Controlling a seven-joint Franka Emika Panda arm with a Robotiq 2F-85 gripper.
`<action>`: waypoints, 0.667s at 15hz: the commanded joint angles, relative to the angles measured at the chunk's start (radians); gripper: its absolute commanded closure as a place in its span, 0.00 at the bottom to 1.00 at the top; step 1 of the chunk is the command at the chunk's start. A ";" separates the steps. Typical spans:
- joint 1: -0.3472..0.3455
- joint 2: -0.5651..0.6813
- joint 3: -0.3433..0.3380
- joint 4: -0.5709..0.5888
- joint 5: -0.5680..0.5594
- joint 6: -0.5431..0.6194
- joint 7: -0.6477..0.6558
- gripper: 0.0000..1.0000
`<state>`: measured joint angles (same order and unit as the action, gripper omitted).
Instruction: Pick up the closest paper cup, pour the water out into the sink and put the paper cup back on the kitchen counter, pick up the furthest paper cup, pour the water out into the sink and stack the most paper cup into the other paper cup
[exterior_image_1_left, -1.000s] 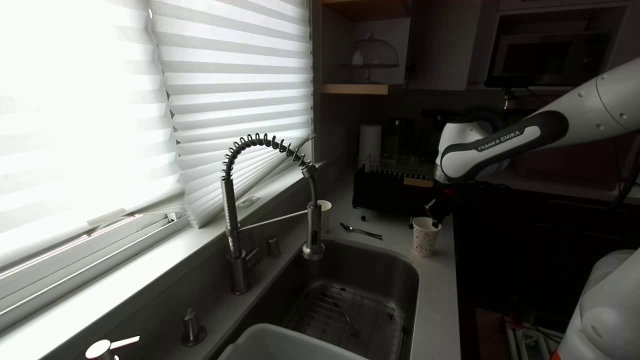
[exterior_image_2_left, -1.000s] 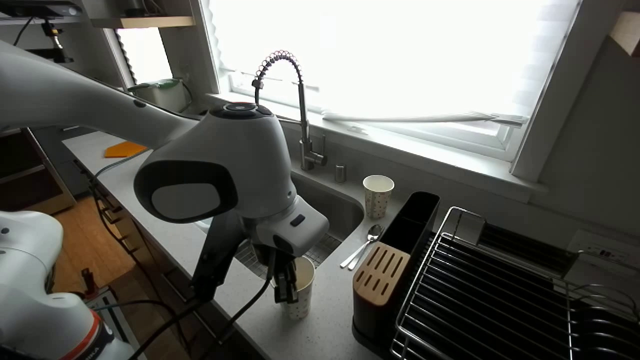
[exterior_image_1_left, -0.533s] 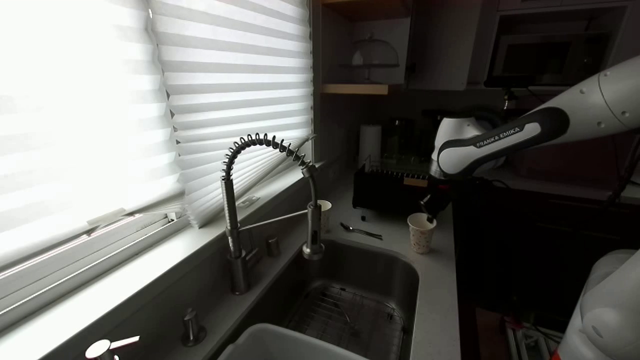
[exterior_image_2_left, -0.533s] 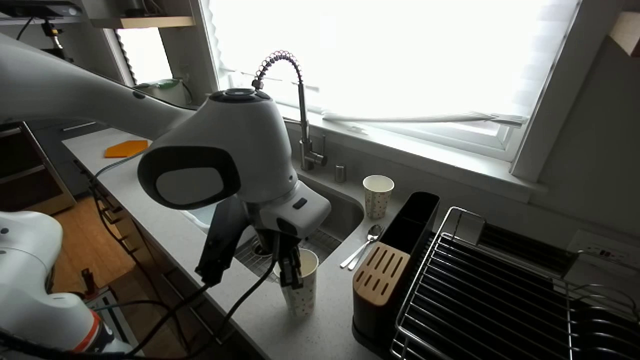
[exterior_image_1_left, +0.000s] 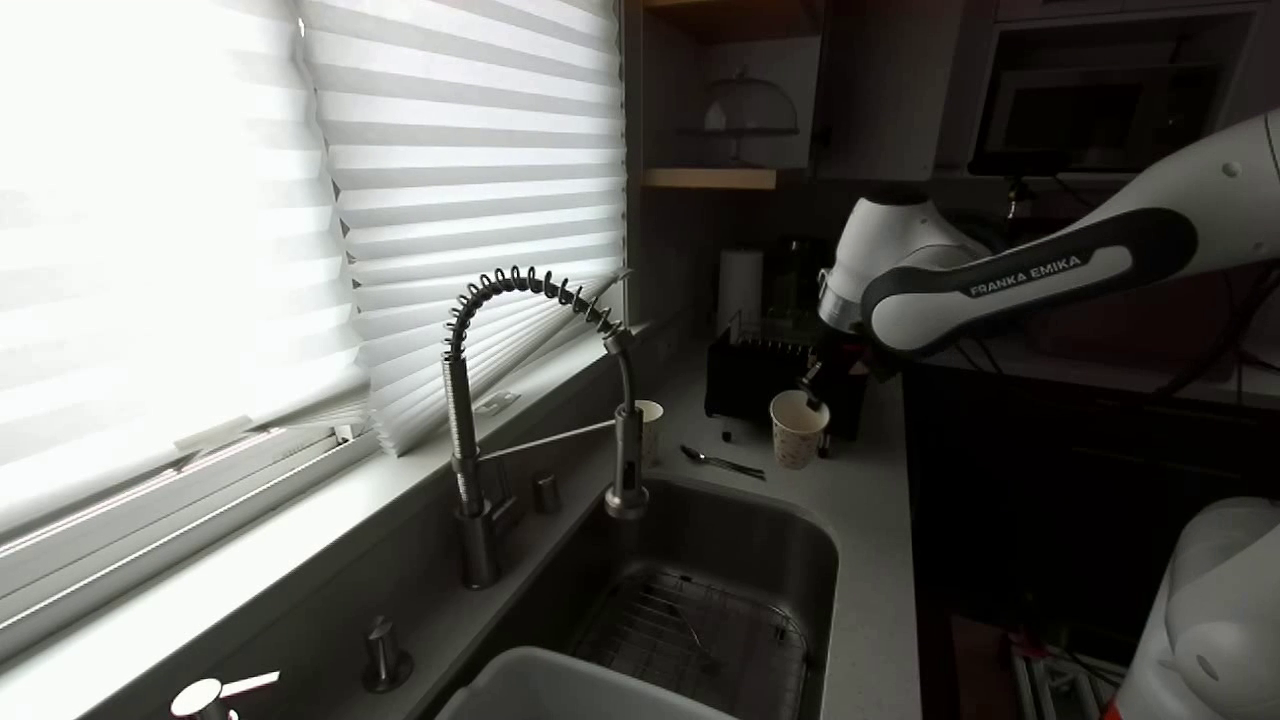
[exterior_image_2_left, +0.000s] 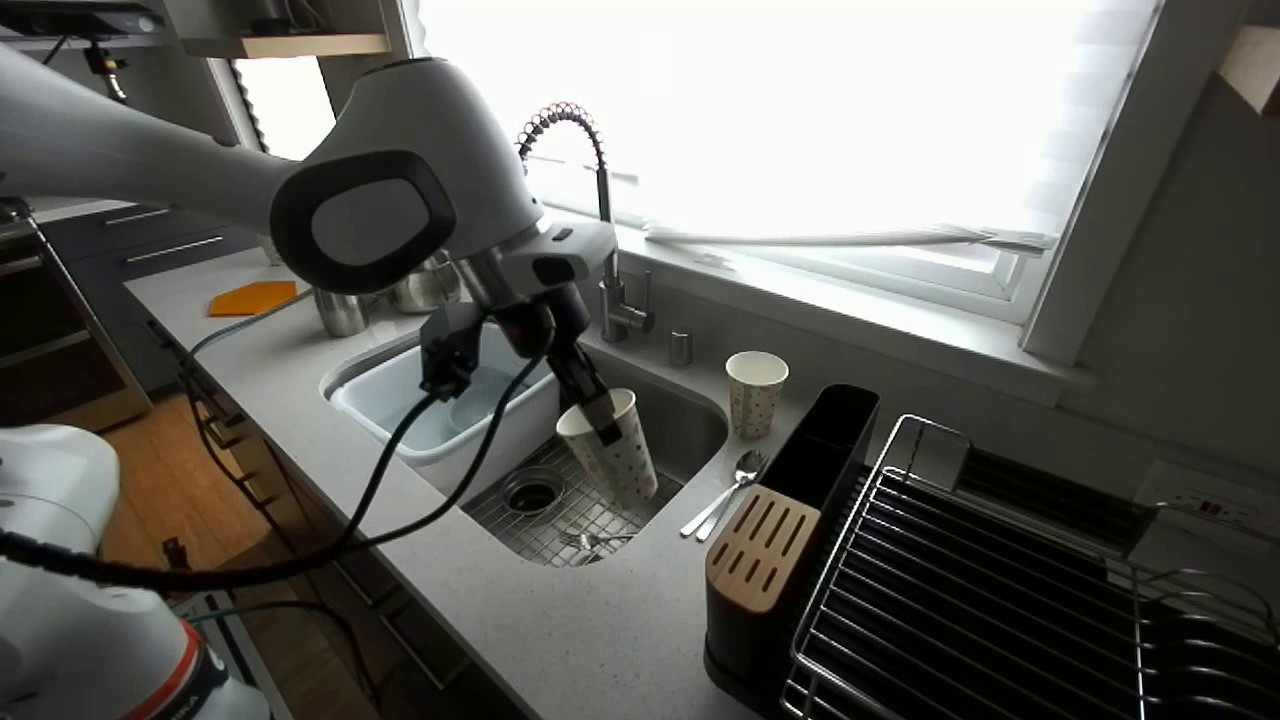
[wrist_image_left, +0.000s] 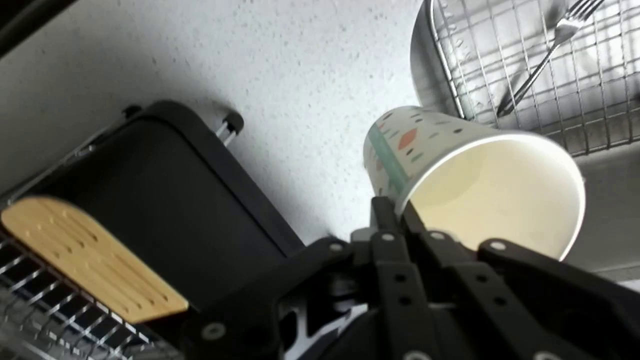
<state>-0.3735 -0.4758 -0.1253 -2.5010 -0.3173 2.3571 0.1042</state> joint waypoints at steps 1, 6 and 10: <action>-0.016 -0.041 0.089 -0.054 -0.157 0.152 0.120 0.99; -0.129 -0.044 0.232 -0.118 -0.432 0.400 0.381 0.99; -0.241 -0.059 0.326 -0.140 -0.646 0.489 0.592 0.99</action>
<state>-0.5185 -0.4995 0.1323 -2.6071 -0.8253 2.7736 0.5616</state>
